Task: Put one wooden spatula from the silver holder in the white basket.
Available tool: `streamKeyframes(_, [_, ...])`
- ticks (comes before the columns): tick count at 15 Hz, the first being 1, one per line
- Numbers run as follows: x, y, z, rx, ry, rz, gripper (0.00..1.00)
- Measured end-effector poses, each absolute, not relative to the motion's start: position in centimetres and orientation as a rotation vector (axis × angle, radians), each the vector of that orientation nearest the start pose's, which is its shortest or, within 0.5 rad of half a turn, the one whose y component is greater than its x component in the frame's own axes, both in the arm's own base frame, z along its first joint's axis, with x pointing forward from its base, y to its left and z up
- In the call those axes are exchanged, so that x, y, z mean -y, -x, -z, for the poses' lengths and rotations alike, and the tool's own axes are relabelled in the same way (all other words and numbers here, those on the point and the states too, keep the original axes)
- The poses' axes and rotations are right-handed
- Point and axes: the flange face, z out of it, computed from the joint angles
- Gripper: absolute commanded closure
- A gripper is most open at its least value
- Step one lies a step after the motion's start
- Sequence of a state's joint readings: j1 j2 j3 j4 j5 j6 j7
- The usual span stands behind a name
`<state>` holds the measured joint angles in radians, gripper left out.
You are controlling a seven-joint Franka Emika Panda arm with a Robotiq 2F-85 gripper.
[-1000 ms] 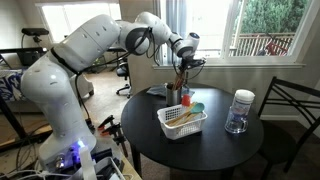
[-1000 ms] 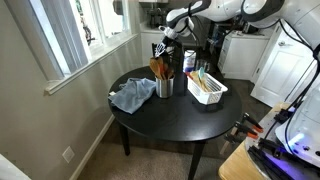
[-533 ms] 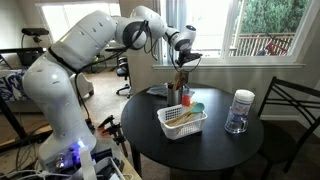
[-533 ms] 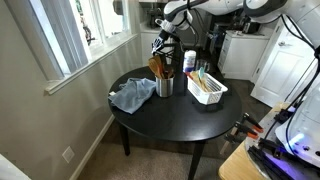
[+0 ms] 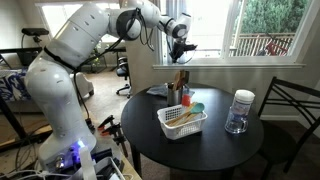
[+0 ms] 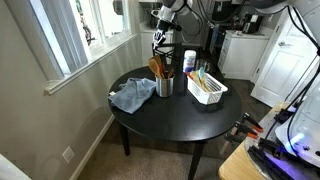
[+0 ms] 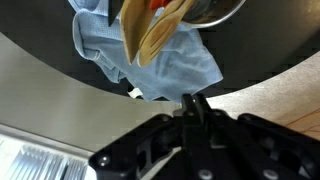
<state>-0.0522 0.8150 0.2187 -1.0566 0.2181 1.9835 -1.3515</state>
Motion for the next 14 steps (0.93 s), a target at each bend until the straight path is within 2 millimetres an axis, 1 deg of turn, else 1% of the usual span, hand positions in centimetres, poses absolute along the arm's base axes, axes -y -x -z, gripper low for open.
streamKeyframes(2, [-8.2,-77.0,-36.9,1.82,2.242,0.394,0.5])
streamKeyframes(5, [-7.2,-77.2,-36.3,1.829,2.263,0.345,0.3])
streamKeyframes(9, [-5.3,-77.9,-34.4,1.816,2.302,0.318,0.05])
streamKeyframes(10, [-5.0,-78.2,-33.8,1.813,2.308,0.313,0.01])
streamKeyframes(11, [-4.7,-78.3,-33.1,1.809,2.313,0.307,0.0])
streamKeyframes(14, [-4.1,-78.9,-31.4,1.805,2.323,0.296,0.0])
